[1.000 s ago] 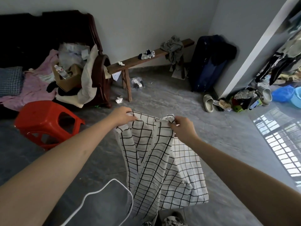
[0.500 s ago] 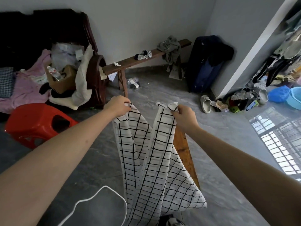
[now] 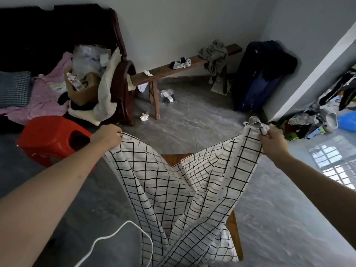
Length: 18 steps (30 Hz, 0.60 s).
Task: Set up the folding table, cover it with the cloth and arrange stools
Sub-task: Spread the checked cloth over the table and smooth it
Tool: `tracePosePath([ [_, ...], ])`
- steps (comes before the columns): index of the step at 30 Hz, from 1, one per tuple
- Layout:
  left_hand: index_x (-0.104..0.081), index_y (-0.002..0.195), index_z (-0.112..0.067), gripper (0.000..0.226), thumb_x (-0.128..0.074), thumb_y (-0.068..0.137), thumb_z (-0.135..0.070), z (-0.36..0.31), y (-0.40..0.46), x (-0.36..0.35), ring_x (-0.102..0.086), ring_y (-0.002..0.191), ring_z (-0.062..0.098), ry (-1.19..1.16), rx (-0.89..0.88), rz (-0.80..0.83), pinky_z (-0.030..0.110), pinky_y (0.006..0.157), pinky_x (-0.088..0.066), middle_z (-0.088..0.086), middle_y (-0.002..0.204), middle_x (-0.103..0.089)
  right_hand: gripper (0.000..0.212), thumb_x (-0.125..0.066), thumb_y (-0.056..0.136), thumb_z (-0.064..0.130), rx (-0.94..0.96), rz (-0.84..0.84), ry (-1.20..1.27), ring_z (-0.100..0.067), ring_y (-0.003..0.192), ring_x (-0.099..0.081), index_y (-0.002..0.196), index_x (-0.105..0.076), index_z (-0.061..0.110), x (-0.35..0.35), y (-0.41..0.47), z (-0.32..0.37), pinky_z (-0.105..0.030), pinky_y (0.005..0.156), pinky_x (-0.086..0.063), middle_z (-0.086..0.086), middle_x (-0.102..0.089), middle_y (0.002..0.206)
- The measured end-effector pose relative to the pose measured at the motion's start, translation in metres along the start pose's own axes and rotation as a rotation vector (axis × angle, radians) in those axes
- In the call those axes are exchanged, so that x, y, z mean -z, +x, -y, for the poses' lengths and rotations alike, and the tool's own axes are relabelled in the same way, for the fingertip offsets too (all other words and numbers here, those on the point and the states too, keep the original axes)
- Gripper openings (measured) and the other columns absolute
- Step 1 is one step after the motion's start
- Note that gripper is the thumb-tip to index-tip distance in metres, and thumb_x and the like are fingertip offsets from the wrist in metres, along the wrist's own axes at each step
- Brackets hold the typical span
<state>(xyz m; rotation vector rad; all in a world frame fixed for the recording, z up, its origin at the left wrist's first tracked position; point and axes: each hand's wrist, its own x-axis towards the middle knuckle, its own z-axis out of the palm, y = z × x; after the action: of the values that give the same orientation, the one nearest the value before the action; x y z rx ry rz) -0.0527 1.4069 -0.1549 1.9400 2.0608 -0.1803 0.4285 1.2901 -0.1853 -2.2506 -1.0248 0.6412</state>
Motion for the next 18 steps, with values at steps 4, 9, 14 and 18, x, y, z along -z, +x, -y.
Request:
tracePosePath([
  [4, -0.070, 0.098, -0.030, 0.015, -0.059, 0.088, -0.030, -0.011, 0.000, -0.006, -0.060, 0.102, 0.032, -0.040, -0.001, 0.036, 0.040, 0.085, -0.053, 0.005, 0.108, -0.066, 0.014, -0.052, 0.091, 0.015, -0.033, 0.070, 0.078, -0.030, 0.071, -0.051, 0.083, -0.056, 0.004, -0.017, 0.002, 0.000, -0.038, 0.063, -0.042, -0.013, -0.052, 0.072],
  [9, -0.072, 0.100, -0.028, 0.018, -0.062, 0.087, -0.031, -0.034, -0.003, -0.008, -0.060, 0.103, 0.028, -0.117, -0.046, 0.099, 0.037, 0.087, -0.050, 0.003, 0.108, -0.066, 0.015, -0.054, 0.085, 0.021, -0.066, 0.139, 0.149, -0.027, 0.068, -0.051, 0.073, -0.053, 0.012, -0.035, 0.005, 0.001, -0.050, 0.066, -0.052, -0.006, -0.049, 0.065],
  [14, -0.077, 0.091, -0.014, 0.015, -0.065, 0.086, -0.022, -0.072, -0.007, -0.006, -0.068, 0.088, 0.017, -0.395, -0.122, 0.275, 0.026, 0.073, -0.048, 0.002, 0.089, -0.074, 0.009, -0.056, 0.093, 0.021, -0.032, 0.337, 0.310, -0.024, 0.079, -0.060, 0.089, -0.064, 0.021, -0.045, -0.010, 0.031, -0.054, 0.081, -0.055, -0.006, -0.062, 0.081],
  [18, -0.076, 0.102, -0.021, 0.019, -0.071, 0.085, -0.029, -0.107, -0.015, -0.004, -0.065, 0.094, 0.008, -0.576, -0.173, 0.440, 0.018, 0.080, -0.048, -0.006, 0.099, -0.073, 0.017, -0.055, 0.097, 0.011, 0.125, 0.644, 0.434, -0.021, 0.089, -0.066, 0.098, -0.067, 0.023, -0.056, -0.045, 0.075, -0.039, 0.082, -0.053, -0.005, -0.068, 0.096],
])
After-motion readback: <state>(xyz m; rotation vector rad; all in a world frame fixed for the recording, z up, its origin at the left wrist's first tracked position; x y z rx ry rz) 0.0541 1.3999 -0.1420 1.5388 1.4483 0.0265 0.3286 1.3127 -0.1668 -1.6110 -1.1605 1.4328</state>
